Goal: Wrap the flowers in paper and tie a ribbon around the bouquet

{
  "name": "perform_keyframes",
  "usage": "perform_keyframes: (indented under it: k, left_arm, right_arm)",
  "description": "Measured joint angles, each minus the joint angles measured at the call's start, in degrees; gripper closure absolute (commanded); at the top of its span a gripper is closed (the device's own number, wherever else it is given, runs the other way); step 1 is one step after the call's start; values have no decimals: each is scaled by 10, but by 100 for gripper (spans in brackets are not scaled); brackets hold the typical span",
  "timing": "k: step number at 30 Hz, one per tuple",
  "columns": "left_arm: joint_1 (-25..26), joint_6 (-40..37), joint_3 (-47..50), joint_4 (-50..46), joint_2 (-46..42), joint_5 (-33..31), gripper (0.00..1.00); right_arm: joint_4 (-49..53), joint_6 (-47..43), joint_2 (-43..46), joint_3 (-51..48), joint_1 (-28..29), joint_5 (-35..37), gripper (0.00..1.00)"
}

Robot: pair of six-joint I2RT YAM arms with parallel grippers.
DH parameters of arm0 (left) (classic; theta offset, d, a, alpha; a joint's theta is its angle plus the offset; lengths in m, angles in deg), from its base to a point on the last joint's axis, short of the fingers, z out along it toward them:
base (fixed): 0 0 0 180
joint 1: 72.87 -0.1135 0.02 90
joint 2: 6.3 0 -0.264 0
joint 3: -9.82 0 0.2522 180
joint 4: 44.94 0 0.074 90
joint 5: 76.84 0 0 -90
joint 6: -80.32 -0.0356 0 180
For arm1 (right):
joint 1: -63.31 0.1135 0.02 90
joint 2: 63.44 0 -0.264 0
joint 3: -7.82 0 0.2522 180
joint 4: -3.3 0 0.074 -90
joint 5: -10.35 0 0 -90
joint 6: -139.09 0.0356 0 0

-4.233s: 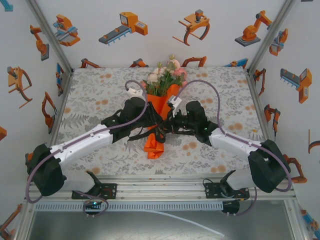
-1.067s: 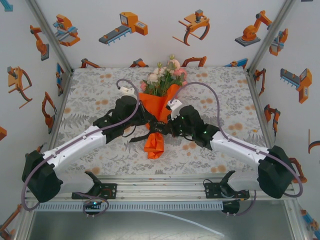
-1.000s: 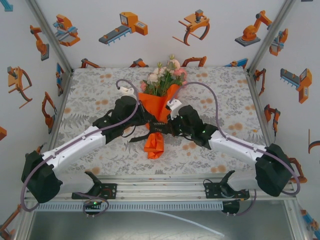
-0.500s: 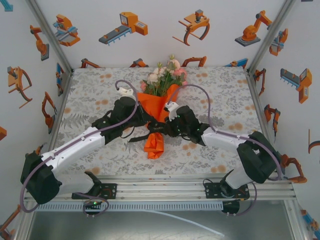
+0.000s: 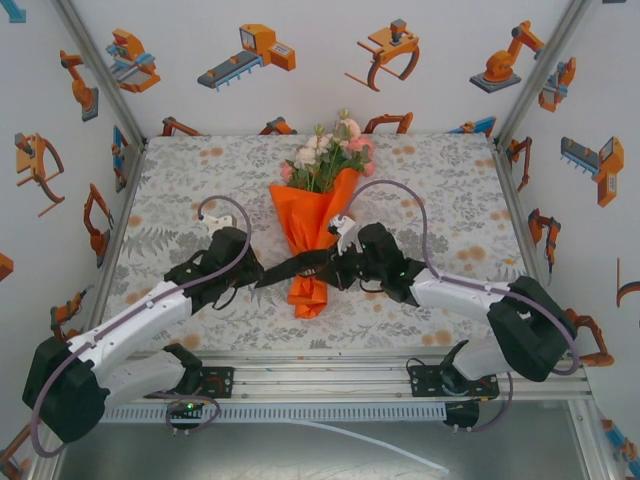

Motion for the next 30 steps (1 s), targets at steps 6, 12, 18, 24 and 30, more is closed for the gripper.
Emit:
perform_keyframes:
  k: [6, 12, 18, 24, 30]
  left_arm:
    - [-19, -20, -9, -31, -29, -4, 55]
    - [-25, -142, -95, 17, -22, 80, 58]
    - [-13, -276, -211, 80, 113, 226, 60]
    - [13, -376, -265, 94, 266, 308, 56]
    - [24, -416, -269, 96, 347, 349, 53]
  right_arm:
    - [2, 7, -1, 0, 1, -9, 70]
    - [21, 6, 19, 0, 1, -3, 100]
    - [-4, 22, 37, -19, 1, 3, 100]
    - [-12, 31, 40, -43, 1, 4, 100]
    - [-12, 31, 51, -49, 1, 10, 100]
